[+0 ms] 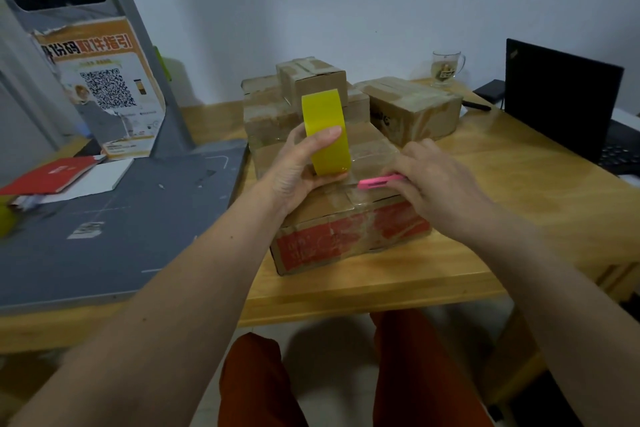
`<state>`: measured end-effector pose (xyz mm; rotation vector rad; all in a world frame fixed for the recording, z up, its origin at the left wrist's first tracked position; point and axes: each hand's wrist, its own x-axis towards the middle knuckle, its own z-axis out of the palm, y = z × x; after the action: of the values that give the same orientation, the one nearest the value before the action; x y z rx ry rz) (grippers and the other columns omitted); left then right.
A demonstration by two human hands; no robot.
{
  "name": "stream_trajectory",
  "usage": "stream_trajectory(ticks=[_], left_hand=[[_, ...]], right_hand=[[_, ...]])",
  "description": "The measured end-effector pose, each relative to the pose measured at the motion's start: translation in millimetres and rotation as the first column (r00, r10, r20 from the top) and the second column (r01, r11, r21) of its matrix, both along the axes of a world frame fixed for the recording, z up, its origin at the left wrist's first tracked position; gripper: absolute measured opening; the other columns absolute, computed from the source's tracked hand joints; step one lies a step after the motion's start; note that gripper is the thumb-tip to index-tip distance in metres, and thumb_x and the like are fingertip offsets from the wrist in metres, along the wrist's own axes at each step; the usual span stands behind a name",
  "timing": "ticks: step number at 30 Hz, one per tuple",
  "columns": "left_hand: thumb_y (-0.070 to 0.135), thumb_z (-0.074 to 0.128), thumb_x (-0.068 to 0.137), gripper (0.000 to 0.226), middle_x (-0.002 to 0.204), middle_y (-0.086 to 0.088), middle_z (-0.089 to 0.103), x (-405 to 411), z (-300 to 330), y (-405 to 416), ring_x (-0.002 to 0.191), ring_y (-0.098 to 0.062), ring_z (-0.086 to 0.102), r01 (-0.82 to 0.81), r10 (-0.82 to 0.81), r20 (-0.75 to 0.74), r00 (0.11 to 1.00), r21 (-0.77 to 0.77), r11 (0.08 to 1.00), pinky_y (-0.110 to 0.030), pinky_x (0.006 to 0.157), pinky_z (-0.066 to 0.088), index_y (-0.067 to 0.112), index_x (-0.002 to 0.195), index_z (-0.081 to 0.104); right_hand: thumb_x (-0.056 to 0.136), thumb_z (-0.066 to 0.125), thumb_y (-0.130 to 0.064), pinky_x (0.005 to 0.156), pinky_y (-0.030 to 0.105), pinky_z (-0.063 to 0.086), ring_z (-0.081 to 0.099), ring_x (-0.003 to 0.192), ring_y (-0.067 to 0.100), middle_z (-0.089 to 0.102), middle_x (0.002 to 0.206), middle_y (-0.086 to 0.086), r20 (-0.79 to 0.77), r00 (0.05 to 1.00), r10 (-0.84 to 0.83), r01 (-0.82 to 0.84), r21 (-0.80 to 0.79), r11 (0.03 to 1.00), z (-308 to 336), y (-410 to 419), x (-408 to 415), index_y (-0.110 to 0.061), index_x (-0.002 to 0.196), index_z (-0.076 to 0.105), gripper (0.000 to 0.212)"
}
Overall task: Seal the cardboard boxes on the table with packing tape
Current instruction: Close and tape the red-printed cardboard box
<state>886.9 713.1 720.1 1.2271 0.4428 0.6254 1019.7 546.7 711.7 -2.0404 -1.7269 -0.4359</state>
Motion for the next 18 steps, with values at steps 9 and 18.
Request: stream_trajectory(ticks=[9,18], left_hand=[[0.037,0.086,0.049,0.101,0.132,-0.010,0.060,1,-1,-1,0.115,-0.028,0.063,-0.011,0.011,0.011,1.000,-0.019,1.000,-0.040,0.076,0.059,0.020,0.140,0.046],[0.036,0.087,0.048,0.105,0.131,-0.012,0.060,2,-1,0,0.113,-0.030,0.064,-0.024,0.024,0.010,1.000,-0.027,0.999,-0.042,0.073,0.059,0.019,0.142,0.043]], right_hand=[[0.084,0.063,0.007,0.066,0.040,0.036,0.056,0.079,0.032,0.067,0.081,0.010,0.233,0.969,0.080,-0.099,0.074,0.992,-1,6,-8,-0.011,0.110,0.073,0.034],[0.082,0.065,0.009,0.065,0.041,0.036,0.054,0.078,0.031,0.064,0.079,0.011,0.301,0.950,0.084,-0.126,0.121,0.985,-6,17,-9,-0.012,0.109,0.073,0.036]])
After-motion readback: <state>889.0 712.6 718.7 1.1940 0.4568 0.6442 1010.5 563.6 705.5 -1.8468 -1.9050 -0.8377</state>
